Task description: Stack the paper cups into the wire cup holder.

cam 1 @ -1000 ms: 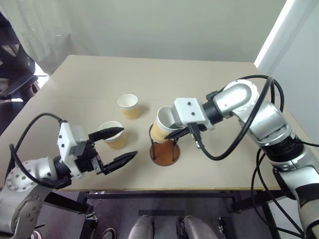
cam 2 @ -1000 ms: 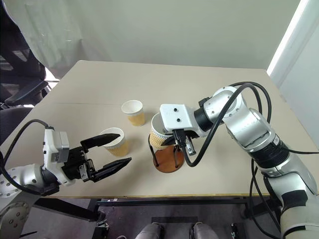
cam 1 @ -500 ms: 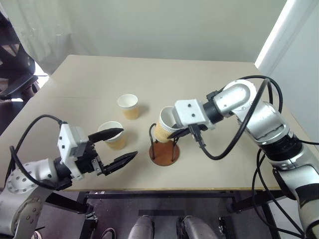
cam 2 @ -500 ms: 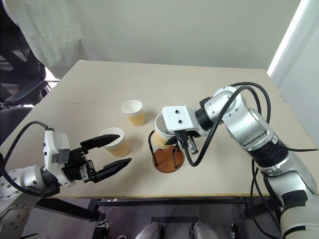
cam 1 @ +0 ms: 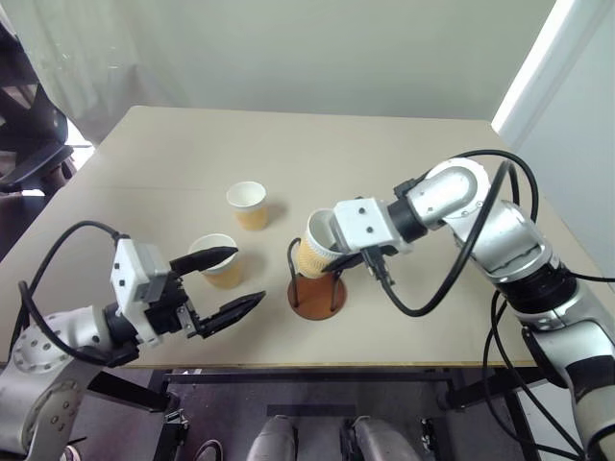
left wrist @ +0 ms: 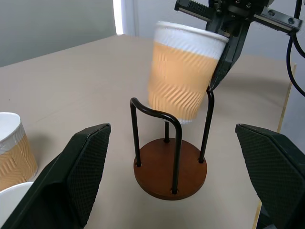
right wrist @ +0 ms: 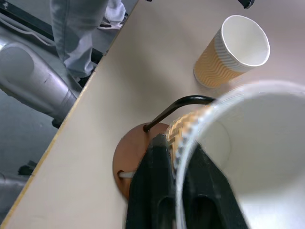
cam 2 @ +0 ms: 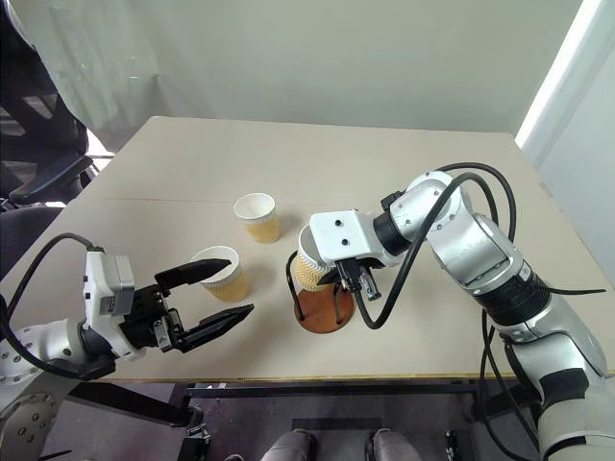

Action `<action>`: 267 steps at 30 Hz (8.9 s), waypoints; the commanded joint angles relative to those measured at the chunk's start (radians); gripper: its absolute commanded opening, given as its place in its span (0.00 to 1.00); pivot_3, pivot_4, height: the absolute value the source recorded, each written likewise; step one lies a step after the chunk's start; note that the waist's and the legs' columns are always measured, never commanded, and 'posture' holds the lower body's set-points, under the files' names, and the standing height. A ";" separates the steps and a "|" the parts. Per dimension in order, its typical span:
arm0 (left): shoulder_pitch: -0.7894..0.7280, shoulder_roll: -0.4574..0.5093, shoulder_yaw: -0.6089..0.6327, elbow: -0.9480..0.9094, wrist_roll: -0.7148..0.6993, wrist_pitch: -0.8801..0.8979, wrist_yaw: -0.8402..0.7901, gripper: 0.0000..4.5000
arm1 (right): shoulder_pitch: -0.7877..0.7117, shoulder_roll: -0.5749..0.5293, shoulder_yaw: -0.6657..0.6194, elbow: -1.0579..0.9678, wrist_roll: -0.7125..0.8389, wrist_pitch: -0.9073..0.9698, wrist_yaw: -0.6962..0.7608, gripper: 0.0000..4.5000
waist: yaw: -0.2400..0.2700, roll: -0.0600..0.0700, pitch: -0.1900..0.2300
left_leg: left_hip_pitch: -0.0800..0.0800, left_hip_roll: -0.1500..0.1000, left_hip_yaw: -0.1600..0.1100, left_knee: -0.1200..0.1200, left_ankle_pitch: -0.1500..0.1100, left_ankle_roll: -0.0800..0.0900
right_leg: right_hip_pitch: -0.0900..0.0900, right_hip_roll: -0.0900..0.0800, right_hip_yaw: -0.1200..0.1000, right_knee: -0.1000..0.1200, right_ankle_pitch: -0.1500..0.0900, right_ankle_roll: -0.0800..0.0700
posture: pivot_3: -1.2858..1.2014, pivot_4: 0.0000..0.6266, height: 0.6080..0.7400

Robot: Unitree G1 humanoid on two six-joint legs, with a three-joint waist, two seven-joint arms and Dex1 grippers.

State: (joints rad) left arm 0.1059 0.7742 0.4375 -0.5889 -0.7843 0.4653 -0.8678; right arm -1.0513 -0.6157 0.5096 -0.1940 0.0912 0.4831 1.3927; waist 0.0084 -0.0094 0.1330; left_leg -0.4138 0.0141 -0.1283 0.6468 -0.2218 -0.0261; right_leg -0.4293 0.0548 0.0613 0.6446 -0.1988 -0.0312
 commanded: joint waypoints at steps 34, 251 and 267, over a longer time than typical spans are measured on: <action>-0.522 0.260 -0.405 0.557 0.342 -0.060 -0.313 1.00 | -0.125 -0.103 -0.368 0.147 0.131 -0.015 -0.154 0.74 | 0.004 0.000 0.000 | -0.008 0.000 -0.002 -0.004 -0.003 -0.004 | -0.011 0.000 -0.001 0.000 0.006 0.005 | 0.52 0.24 1.00; -1.447 -0.296 -0.662 1.937 0.989 -0.657 -0.138 0.57 | 0.396 -0.507 -0.721 -0.495 0.790 0.353 -0.565 0.75 | 0.027 0.006 0.002 | -0.039 -0.031 0.030 0.043 -0.002 0.055 | -0.015 -0.030 0.027 -0.016 0.028 0.076 | 0.52 0.24 1.00; -1.511 -0.249 -0.630 1.921 0.999 -0.718 -0.312 0.01 | 0.402 -0.490 -0.705 -0.496 0.789 0.356 -0.563 0.75 | 0.023 0.007 0.002 | -0.041 -0.042 0.031 0.036 0.005 0.062 | -0.017 -0.039 0.025 -0.017 0.028 0.081 | 0.52 0.24 1.00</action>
State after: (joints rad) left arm -1.3534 0.5108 -0.2240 1.3544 0.2303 -0.2300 -1.1354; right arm -0.6426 -1.1039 -0.1752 -0.6787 0.8693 0.8471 0.8333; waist 0.0318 -0.0028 0.1349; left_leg -0.4549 -0.0282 -0.0978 0.6830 -0.2166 0.0360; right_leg -0.4469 0.0151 0.0868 0.6273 -0.1703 0.0497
